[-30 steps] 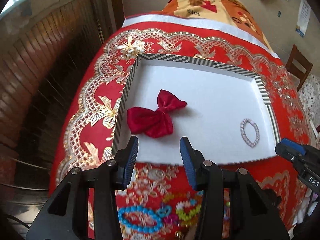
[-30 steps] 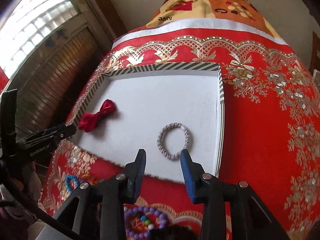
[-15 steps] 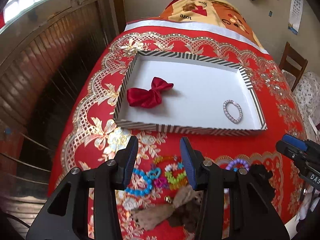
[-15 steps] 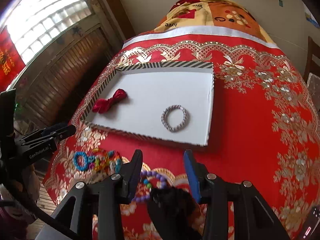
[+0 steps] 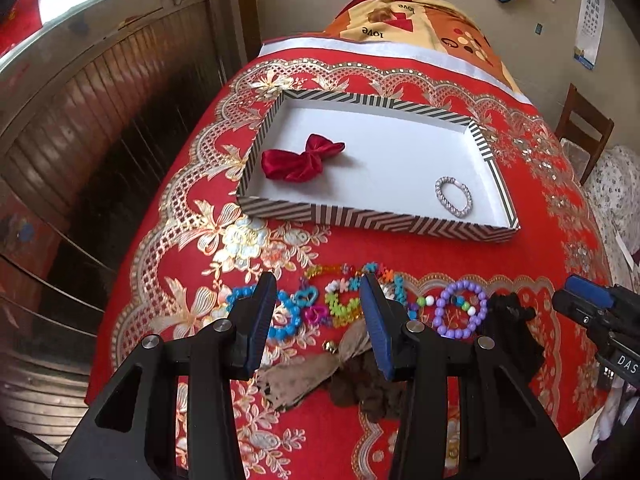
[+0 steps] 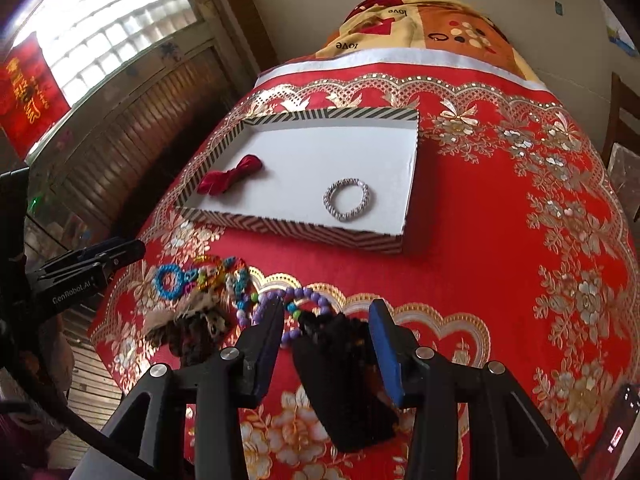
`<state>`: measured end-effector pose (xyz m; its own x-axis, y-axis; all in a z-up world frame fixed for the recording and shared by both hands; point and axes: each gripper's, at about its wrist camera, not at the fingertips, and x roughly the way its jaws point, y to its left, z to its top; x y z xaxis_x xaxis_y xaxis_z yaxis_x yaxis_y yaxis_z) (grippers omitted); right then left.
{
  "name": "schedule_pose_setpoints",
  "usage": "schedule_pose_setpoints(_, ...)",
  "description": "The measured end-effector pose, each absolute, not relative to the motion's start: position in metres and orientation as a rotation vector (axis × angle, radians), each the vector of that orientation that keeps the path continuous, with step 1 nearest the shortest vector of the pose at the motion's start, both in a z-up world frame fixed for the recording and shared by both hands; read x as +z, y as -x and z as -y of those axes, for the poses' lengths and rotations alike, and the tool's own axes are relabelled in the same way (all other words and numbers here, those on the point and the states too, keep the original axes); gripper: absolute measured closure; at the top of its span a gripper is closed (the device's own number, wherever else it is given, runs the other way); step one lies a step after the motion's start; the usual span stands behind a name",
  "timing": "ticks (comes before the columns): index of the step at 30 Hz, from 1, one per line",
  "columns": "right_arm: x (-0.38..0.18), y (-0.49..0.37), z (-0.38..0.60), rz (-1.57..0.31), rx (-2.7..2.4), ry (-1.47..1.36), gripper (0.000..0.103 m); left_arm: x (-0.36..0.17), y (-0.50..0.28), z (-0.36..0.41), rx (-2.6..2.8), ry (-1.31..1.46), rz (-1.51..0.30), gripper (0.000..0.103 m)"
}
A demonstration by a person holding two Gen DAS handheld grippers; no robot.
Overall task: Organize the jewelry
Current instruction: 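Withdraw both grippers from the tray back over the jewelry pile, then grasp the brown lace hair tie with the left gripper while the right grasps the black scrunchie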
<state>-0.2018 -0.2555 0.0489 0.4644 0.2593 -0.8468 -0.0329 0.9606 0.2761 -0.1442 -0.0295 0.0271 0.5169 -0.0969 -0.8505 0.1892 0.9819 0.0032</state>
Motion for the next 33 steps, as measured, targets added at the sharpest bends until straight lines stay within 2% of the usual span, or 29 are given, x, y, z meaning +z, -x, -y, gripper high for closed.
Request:
schedule_pose_setpoints(25,0.046,0.217,0.241,-1.096,0.201,-0.220,0.056,0.017,0.159,0.006,-0.161,-0.072,-1.064,0.060)
schedule_pose_setpoints(33,0.034,0.220,0.249,-1.128,0.196,-0.227,0.052,0.014,0.148,-0.028,-0.242,0.086,-1.154,0.059)
